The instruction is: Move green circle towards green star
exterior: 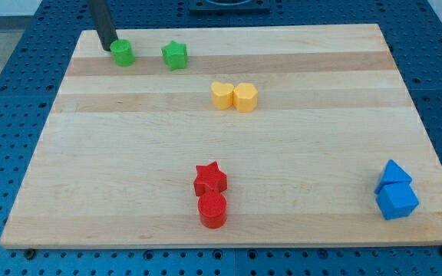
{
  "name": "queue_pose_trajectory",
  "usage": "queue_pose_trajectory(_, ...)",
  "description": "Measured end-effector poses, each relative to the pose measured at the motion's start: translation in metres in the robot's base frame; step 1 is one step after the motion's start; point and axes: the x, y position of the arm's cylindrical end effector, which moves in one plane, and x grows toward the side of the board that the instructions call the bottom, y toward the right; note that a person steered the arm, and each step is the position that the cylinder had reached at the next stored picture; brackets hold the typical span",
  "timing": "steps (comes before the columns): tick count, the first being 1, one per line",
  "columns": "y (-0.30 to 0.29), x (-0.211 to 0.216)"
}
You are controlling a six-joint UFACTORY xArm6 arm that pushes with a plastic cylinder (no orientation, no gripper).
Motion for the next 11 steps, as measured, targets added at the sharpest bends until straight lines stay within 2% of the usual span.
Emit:
queue_pose_trajectory(2, -0.008, 0.005)
queue_pose_trajectory(3, -0.038, 0.010)
queue_pose_trajectory(4, -0.033, 0.034)
queue_pose_trajectory(7, 0.051, 0.046)
queue_pose_trajectory(8, 0.052, 0.052)
queue_pose_trajectory(9, 0.082, 0.067)
queue_pose_trajectory(10, 0.140, 0.074)
queue_pose_trajectory(11, 0.161, 0.071)
